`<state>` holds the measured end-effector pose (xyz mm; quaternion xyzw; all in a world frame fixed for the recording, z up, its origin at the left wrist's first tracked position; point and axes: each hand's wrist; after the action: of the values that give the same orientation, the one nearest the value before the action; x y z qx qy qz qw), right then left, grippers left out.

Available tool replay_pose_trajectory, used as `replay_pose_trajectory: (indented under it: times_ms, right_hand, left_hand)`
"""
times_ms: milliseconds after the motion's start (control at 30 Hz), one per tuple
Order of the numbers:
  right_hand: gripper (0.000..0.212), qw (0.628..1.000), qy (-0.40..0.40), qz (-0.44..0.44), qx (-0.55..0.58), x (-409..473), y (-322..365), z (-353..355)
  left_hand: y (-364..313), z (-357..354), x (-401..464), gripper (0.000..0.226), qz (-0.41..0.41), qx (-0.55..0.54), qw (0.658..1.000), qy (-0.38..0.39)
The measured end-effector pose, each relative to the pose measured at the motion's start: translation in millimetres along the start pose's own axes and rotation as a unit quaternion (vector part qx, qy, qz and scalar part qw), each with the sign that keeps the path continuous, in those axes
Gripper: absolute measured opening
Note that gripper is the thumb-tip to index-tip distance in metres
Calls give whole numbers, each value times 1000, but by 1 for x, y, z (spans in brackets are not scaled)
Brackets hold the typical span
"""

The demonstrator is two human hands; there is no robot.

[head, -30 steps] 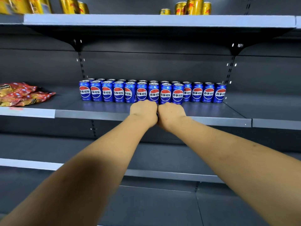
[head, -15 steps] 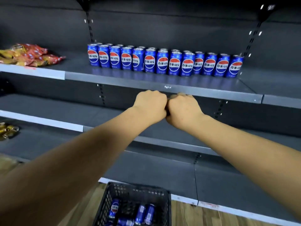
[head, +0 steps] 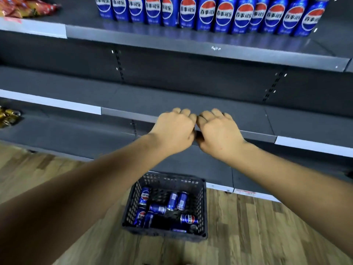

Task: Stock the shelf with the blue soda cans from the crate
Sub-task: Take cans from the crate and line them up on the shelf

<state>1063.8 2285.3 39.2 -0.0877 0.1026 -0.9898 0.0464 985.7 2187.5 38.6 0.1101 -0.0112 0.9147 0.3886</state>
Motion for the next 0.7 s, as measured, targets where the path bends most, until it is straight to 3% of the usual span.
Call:
replay_pose_trajectory:
  times_ms: [333,433,700]
  right_hand:
    - [58,998,25,-31,44,5,57,-121]
    - [57,995,63,-33,64,-1,65,-156]
    - [56,977,148,-73,136,-29,93,-321]
  left_hand:
    - [46,-117,-38,51,-4,-39,997,68]
    - [46,-161,-46,54,4,-38,995,88]
    - [25,-332,-79,51,38,-20,988,145]
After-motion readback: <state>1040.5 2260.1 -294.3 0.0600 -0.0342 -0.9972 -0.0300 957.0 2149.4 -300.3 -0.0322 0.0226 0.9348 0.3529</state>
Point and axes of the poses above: each hand's wrist, its own x-axis towards the middle knuckle, its own z-axis out of the back of the hand, y = z × x, and after that the axes turned 14 degrees about z, right-handed
